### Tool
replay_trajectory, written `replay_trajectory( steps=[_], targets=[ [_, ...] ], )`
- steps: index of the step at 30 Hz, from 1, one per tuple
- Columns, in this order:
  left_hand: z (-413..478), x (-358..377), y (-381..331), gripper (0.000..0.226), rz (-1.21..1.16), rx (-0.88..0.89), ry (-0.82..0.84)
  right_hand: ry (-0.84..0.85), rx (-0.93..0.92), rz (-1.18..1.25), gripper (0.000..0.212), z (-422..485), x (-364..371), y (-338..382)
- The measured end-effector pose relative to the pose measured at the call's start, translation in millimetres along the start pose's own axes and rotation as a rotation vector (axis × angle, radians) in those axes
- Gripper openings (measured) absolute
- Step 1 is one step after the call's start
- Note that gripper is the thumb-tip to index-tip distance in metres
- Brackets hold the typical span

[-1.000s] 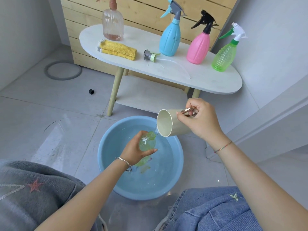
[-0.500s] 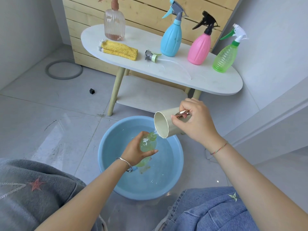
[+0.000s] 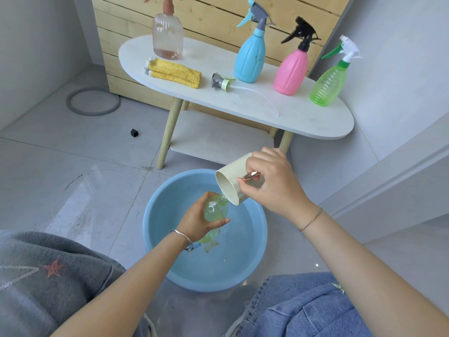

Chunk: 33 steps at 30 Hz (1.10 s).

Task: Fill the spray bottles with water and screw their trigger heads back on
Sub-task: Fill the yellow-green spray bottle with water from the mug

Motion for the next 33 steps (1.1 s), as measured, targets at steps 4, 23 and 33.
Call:
replay_trajectory(
  steps=[4, 23, 33],
  targets=[
    [-0.2, -1.7, -1.5, 0.059, -0.005, 0.010, -0.004, 0.020, -0.033, -0.009, 0.035, -1.1, 3.3, 1.3],
    [1.4, -20.1, 8.6, 0.053, -0.026, -0.051, -0.094, 0.061, 1.005, 0.431, 0.040, -62.2, 69.3, -84.9],
    [3.6, -28.3, 21.7, 0.059, -0.014, -0.099, -0.137, 0.410, 0.965, 0.077, 0.041, -122.8, 154.4, -81.5]
  ],
)
Point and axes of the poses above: each hand's wrist, its own z-axis towards the middle knuckle, its own x-axis out of the palm, y = z × x, the point moved 1 cm from there along z, towards the middle knuckle, and after that the axes turned 10 degrees about z, right-handed, at the moved point
